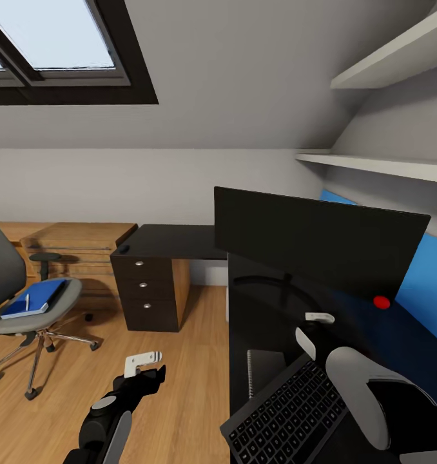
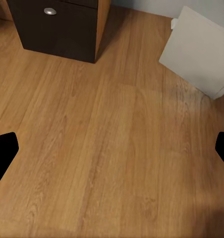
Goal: In the bedroom, organize the workspace by keeping the computer under the desk, ensuring the monitor is on the desk, placing the keyboard on the desk next to the monitor, placing the mouse on the desk next to the keyboard, moving the folder from the swivel chair onto the desk next to the mouse, stacking the notebook on top of the folder with the pen on top of the notebook, and positioning the swivel chair next to the desk.
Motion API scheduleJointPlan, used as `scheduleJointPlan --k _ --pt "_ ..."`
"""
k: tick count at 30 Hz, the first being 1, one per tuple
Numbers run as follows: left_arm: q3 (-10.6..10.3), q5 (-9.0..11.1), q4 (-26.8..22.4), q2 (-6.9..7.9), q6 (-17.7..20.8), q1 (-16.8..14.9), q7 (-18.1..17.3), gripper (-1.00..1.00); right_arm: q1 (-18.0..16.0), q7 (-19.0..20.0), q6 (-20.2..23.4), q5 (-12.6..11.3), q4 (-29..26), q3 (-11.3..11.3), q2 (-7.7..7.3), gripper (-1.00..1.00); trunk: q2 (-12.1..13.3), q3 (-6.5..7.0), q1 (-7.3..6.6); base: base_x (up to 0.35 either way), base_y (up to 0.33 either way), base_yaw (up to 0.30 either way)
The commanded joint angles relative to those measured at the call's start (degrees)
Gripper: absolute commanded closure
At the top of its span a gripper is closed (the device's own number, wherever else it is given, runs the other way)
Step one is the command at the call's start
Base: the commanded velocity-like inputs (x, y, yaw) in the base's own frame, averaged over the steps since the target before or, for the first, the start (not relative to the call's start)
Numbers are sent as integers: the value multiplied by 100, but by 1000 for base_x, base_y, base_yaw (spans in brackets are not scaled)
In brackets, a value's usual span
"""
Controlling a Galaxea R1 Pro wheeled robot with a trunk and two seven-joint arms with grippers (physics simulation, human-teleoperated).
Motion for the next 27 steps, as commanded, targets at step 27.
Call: scheduleJointPlan --k 27 --pt "12 69 -14 1 24 -3 51 -100 3 -6 142 -17 6 -10 2 -100 -3 -6 0 0 0 -119"
